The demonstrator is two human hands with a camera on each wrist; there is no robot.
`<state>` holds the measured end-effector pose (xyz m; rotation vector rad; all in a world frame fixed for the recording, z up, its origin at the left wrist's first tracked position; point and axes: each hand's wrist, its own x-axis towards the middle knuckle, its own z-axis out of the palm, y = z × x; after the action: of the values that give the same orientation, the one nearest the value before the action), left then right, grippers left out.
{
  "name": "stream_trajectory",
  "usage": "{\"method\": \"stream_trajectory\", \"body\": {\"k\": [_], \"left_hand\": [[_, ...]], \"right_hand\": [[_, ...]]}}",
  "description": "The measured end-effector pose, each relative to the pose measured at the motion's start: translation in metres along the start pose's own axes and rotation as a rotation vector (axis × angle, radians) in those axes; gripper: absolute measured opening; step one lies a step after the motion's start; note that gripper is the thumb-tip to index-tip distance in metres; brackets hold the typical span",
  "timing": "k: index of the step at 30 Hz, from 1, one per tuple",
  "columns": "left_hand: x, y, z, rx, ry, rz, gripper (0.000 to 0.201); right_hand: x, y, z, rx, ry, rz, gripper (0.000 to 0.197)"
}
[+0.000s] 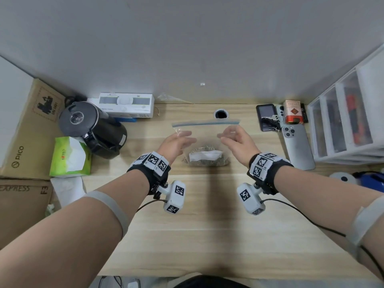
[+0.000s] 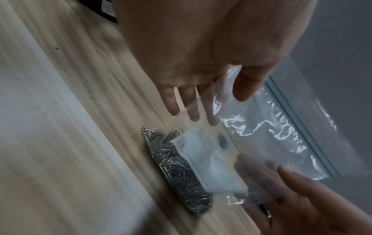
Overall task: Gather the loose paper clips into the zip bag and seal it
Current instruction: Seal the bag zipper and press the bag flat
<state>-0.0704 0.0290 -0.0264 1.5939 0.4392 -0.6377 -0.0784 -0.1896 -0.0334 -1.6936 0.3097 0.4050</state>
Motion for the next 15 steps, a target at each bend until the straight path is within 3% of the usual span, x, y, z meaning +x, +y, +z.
{"method": "stream_trajectory", "body": {"k": [2, 5, 10, 13, 15], "left_hand": [[0.004, -0.008, 0.001, 0.017, 0.042, 0.016, 0.027], [0.010, -0.018, 0.003, 0.078, 0.172, 0.087, 0.009], [0.015, -0.031, 0.010, 0.076, 0.311, 0.047, 0.043], [0.017, -0.038, 0.014, 0.132, 0.327, 0.085, 0.067], [0.015, -0.040, 0.017, 0.152, 0.323, 0.138, 0.072]], "right_hand": [[0.002, 0.004, 0.001, -0.024, -0.033, 0.036, 0.020], [0.003, 0.008, 0.005, -0.019, 0.028, 0.082, 0.024], [0.003, 0.022, 0.015, 0.002, 0.196, 0.148, 0.033], [0.000, 0.029, 0.018, -0.025, 0.189, 0.135, 0.038], [0.000, 0.035, 0.020, -0.032, 0.197, 0.116, 0.043]]}}
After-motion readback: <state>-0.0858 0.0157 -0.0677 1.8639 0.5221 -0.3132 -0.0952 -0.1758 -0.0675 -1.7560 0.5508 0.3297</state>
